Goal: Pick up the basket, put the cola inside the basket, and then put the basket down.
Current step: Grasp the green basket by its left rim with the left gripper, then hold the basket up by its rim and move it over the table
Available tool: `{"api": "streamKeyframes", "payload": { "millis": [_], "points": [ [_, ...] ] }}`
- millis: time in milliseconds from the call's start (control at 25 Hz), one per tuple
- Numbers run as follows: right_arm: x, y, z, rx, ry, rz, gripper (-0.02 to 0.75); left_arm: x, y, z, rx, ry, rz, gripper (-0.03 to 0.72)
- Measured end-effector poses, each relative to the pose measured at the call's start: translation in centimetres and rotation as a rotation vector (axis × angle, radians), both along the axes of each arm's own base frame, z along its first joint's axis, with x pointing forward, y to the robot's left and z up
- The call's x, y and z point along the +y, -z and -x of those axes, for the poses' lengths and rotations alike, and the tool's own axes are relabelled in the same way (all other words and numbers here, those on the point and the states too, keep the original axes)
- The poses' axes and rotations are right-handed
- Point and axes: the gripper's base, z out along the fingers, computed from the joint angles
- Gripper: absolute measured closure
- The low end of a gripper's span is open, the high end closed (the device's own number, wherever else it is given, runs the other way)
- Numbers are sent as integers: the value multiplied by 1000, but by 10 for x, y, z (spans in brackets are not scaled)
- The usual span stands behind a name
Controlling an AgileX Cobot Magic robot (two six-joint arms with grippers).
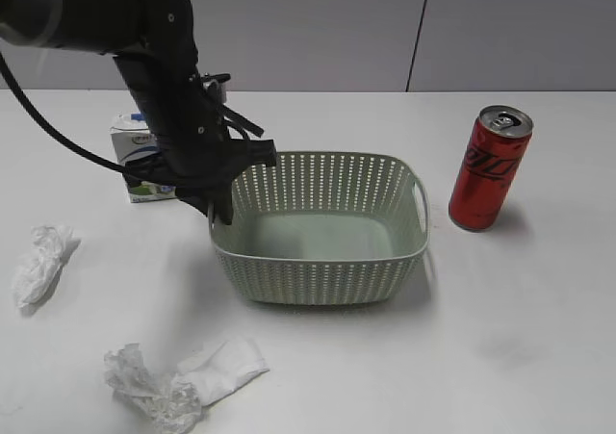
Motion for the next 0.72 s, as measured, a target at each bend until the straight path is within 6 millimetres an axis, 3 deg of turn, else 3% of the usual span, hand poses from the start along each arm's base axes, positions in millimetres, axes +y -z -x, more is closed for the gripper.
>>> {"api": "streamKeyframes", "payload": {
  "millis": [120,480,720],
  "points": [
    [0,0,0,0,0,-1,166,0,0,0,2,2,-3,690],
    [0,0,0,0,-2,-3,167,2,-1,3,36,-8,-16,692],
    [0,0,0,0,-2,-3,167,7,-39,11,-16,-14,7,692]
  ]
}}
